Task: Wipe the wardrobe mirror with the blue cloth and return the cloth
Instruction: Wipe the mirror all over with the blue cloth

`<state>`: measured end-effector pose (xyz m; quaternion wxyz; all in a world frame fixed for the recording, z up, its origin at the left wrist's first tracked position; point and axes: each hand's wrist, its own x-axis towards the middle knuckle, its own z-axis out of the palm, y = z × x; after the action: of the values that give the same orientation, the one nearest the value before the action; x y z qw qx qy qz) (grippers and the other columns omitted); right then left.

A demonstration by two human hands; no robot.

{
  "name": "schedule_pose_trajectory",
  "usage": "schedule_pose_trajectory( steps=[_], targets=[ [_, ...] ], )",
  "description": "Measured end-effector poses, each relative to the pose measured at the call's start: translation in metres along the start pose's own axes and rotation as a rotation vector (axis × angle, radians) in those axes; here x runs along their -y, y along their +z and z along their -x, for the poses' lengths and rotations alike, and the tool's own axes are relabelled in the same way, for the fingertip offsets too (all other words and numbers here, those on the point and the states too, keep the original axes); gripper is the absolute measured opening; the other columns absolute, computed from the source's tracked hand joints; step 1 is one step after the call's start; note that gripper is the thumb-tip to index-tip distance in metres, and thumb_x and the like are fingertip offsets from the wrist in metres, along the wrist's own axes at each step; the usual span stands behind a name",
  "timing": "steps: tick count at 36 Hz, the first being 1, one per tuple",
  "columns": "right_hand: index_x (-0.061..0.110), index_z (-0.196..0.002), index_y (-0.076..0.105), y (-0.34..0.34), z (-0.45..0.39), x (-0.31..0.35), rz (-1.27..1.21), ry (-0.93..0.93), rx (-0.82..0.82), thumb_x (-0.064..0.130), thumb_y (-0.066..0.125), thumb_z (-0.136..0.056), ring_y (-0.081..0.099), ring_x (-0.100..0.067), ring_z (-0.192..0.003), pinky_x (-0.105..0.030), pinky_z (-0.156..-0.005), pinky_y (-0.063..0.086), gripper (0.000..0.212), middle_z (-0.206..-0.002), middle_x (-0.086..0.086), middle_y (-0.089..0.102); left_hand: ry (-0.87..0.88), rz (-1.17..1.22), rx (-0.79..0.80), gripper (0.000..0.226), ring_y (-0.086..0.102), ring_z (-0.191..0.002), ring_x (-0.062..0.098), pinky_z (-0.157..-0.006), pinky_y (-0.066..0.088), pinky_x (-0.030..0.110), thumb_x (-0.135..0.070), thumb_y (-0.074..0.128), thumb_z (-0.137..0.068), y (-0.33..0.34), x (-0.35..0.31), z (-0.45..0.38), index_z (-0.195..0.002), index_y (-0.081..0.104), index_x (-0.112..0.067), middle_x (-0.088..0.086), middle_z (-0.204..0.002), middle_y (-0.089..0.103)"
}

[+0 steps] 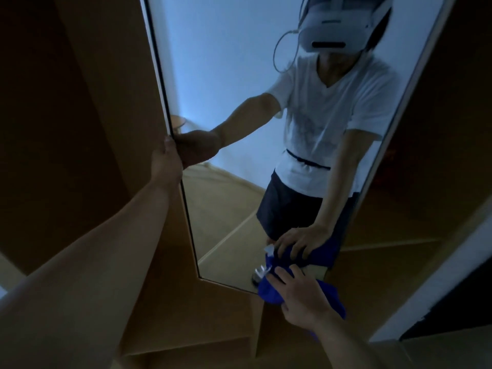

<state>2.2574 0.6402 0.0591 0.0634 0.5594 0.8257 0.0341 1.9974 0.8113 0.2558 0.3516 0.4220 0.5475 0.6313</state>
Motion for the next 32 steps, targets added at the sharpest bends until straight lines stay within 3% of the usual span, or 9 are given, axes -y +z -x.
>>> schedule_pose_trajectory(
  steps=[7,10,14,16,18,20,22,26,32],
  targets=[
    [0.025,-0.143,0.025,-0.029,0.046,-0.031,-0.085,0.171,-0.002,0.037,0.048,-0.082,0.039,-0.022,-0.118,-0.035,-0.097,0.036,0.066,-0.138,0.004,0.037,-0.004,0.092,0.023,0.03,0.061,-0.106,0.027,-0.091,0.05,0.046,-0.034,0.036,-0.097,0.0,-0.016,0.039,-0.116,0.048,-0.015,0.008,-0.115,0.061],
    [0.038,-0.133,0.032,-0.043,0.063,-0.042,-0.212,0.308,0.08,0.032,0.051,-0.08,0.045,-0.013,-0.107,-0.028,-0.082,0.039,0.057,-0.125,0.011,0.045,-0.015,0.051,0.012,0.037,0.059,-0.101,0.021,-0.079,0.045,0.03,-0.037,0.036,-0.097,-0.002,-0.02,0.045,-0.122,0.049,-0.014,0.002,-0.11,0.059],
    [0.036,-0.12,0.043,-0.068,0.076,-0.061,-0.447,0.645,0.176,0.029,0.058,-0.077,0.056,-0.005,-0.076,-0.023,-0.06,0.037,0.046,-0.09,0.012,0.055,-0.036,-0.021,0.057,0.048,0.053,-0.099,0.019,-0.078,0.04,0.03,-0.044,0.032,-0.097,-0.009,-0.024,0.046,-0.129,0.049,-0.013,0.003,-0.115,0.056],
    [0.032,-0.134,0.032,-0.081,0.076,-0.073,-0.551,0.77,0.166,0.03,0.059,-0.079,0.059,-0.009,-0.071,-0.023,-0.055,0.039,0.061,-0.086,0.006,0.057,-0.022,-0.055,0.099,0.05,0.055,-0.1,0.021,-0.074,0.043,0.03,-0.044,0.03,-0.097,-0.012,-0.027,0.044,-0.128,0.052,-0.012,0.005,-0.115,0.058],
    [0.031,-0.147,0.013,-0.095,0.073,-0.084,-0.719,0.841,0.137,0.026,0.061,-0.079,0.062,-0.014,-0.072,-0.027,-0.056,0.045,0.083,-0.1,-0.002,0.059,-0.02,-0.059,0.171,0.049,0.055,-0.109,0.022,-0.086,0.045,0.033,-0.043,0.027,-0.098,-0.015,-0.03,0.044,-0.13,0.052,-0.016,0.007,-0.123,0.059],
    [0.033,-0.15,0.004,-0.111,0.069,-0.092,-0.853,0.841,0.069,0.015,0.061,-0.076,0.06,-0.016,-0.075,-0.027,-0.057,0.047,0.095,-0.134,-0.008,0.047,-0.025,-0.051,0.238,0.048,0.053,-0.117,0.024,-0.097,0.043,0.039,-0.043,0.024,-0.099,-0.015,-0.031,0.045,-0.133,0.05,-0.021,0.007,-0.13,0.056],
    [0.033,-0.15,0.004,-0.125,0.064,-0.098,-0.885,0.824,0.025,0.008,0.059,-0.075,0.055,-0.015,-0.079,-0.026,-0.056,0.043,0.097,-0.148,-0.01,0.031,-0.033,-0.074,0.247,0.048,0.049,-0.121,0.024,-0.095,0.04,0.037,-0.043,0.023,-0.1,-0.016,-0.031,0.047,-0.137,0.044,-0.022,0.006,-0.135,0.052],
    [0.029,-0.147,0.023,-0.145,0.057,-0.103,-0.824,0.767,0.018,0.001,0.056,-0.072,0.053,-0.027,-0.106,-0.036,-0.077,0.05,0.086,-0.142,-0.01,0.04,-0.031,-0.103,0.257,0.049,0.039,-0.131,0.023,-0.102,0.031,0.038,-0.042,0.021,-0.1,-0.02,-0.028,0.053,-0.144,0.031,-0.022,0.005,-0.145,0.04],
    [0.022,-0.136,0.044,-0.153,0.054,-0.093,-0.835,0.695,0.072,-0.004,0.054,-0.071,0.053,-0.026,-0.099,-0.034,-0.078,0.047,0.071,-0.125,-0.011,0.05,-0.059,-0.163,0.218,0.053,0.031,-0.135,0.029,-0.103,0.027,0.043,-0.049,0.024,-0.098,-0.026,-0.027,0.063,-0.147,0.025,-0.026,0.008,-0.151,0.029]
  ],
)
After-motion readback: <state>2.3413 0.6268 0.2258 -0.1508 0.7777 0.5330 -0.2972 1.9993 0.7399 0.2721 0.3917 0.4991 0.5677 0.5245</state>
